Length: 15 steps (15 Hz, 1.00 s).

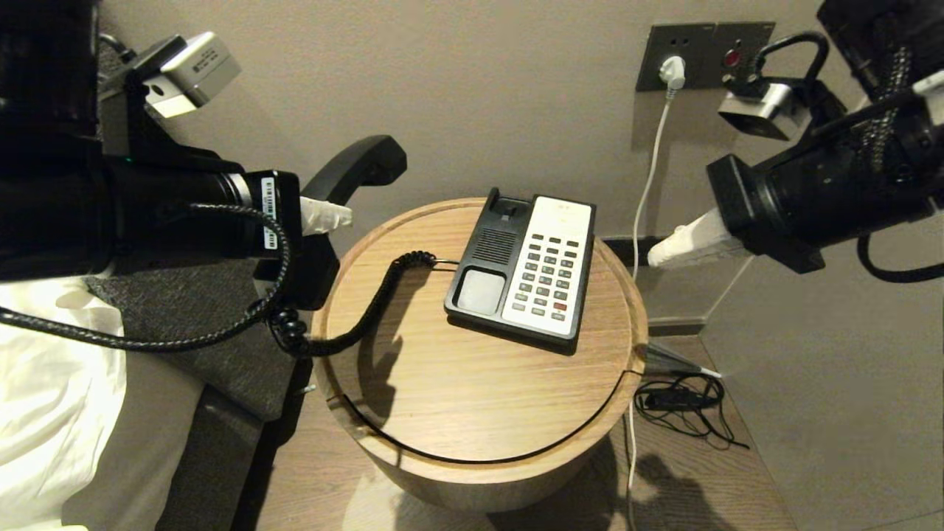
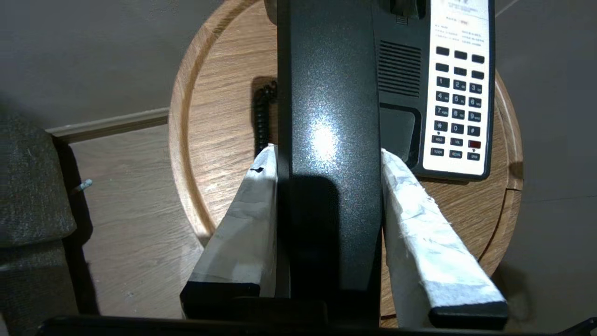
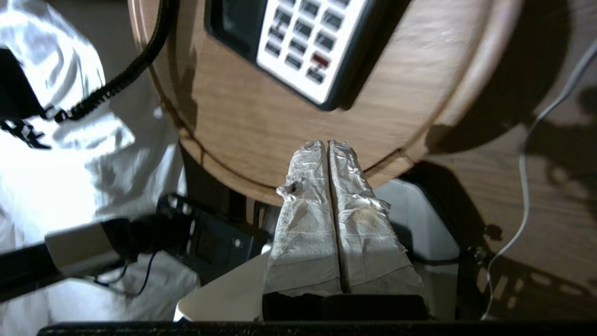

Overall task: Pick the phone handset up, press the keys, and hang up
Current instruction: Dial the number

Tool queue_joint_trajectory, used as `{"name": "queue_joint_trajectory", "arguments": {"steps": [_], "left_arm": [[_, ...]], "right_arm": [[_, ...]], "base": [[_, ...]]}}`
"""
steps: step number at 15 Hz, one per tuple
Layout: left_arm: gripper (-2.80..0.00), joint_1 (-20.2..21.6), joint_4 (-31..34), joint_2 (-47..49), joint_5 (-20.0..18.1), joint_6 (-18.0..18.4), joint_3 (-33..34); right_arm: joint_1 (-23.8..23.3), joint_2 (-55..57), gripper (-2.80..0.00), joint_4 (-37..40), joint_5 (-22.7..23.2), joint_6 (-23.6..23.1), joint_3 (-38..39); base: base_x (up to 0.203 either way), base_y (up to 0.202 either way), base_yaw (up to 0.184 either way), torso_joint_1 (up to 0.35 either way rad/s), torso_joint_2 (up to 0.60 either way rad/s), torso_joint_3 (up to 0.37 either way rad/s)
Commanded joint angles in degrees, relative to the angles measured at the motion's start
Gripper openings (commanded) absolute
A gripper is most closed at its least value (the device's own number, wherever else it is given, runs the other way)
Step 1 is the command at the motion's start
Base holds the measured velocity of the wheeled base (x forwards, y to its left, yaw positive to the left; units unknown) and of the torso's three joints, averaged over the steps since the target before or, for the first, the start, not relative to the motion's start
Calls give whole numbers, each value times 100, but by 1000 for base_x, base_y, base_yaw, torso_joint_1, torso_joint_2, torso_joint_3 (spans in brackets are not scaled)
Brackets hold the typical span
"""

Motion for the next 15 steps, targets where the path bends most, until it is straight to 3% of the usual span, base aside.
{"name": "queue_joint_trajectory", "arguments": {"steps": [1,5,9,15], "left_arm": [[-280,21,6,-72,3,-9,-30],[-280,70,-3,-63,3,-52,-74],[-280,321,-5,-46,5,-70,-46],[-280,556,-8,-124,-31,-88,128]], "right_arm": [[21,367,-280,15,44,-4,-28],[19,897,-280,-474,19,-49,-9],[100,1432,-280,-467,13,-398,-174],[224,1541,-280,-412,76,-409,-180]], "base": [[0,0,0,0,0,0],[0,0,0,0,0,0],[0,0,0,0,0,0],[0,0,0,0,0,0]]}}
